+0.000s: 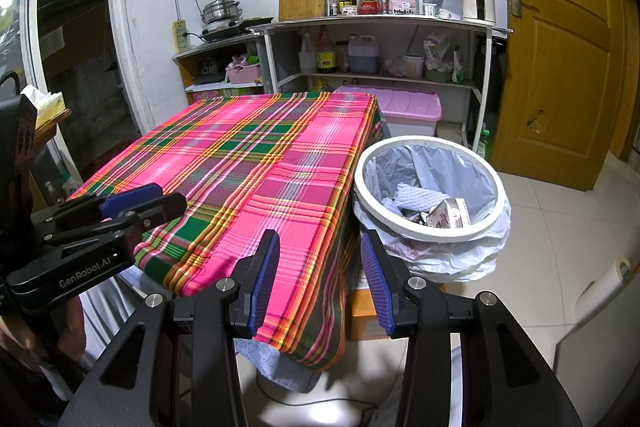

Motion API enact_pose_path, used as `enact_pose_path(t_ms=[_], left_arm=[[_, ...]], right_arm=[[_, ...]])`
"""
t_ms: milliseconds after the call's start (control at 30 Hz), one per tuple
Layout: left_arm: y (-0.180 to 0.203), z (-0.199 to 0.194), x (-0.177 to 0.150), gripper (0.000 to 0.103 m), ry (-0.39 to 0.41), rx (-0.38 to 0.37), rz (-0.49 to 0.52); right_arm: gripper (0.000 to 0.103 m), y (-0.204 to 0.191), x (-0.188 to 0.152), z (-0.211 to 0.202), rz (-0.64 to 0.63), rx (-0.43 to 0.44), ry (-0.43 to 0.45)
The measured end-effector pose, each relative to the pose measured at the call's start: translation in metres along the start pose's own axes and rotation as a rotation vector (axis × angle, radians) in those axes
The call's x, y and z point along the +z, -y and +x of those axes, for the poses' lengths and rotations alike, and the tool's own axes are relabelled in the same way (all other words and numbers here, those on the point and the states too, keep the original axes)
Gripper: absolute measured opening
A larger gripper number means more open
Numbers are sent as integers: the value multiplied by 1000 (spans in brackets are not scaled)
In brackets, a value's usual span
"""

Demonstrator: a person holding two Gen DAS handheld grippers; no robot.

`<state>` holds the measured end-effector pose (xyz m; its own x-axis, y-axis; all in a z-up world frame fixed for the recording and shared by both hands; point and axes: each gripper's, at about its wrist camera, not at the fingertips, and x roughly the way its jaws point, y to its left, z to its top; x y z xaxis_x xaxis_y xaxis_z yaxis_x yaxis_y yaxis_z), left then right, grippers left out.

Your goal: Collect trash

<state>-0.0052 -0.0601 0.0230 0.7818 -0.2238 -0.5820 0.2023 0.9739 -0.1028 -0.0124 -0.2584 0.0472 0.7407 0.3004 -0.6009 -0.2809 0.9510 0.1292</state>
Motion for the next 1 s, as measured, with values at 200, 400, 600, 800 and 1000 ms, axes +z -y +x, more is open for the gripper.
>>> enact_pose_path(t_ms=[200, 400, 600, 800, 1000], left_arm=[[-1, 0, 0, 37, 0, -2, -1], [0, 0, 0, 37, -3, -1, -3], [-2, -1, 1, 37, -4, 4, -3], [-2, -1, 1, 37, -5, 5, -1], [1, 0, -1, 37, -4, 22, 11]], right_arm=[[44, 0, 0, 0, 0, 0, 0], [44, 0, 0, 0, -1, 0, -1], [44, 0, 0, 0, -1, 0, 0], [44, -1, 0, 0, -1, 0, -1], [44, -1, 0, 0, -1, -1, -1]])
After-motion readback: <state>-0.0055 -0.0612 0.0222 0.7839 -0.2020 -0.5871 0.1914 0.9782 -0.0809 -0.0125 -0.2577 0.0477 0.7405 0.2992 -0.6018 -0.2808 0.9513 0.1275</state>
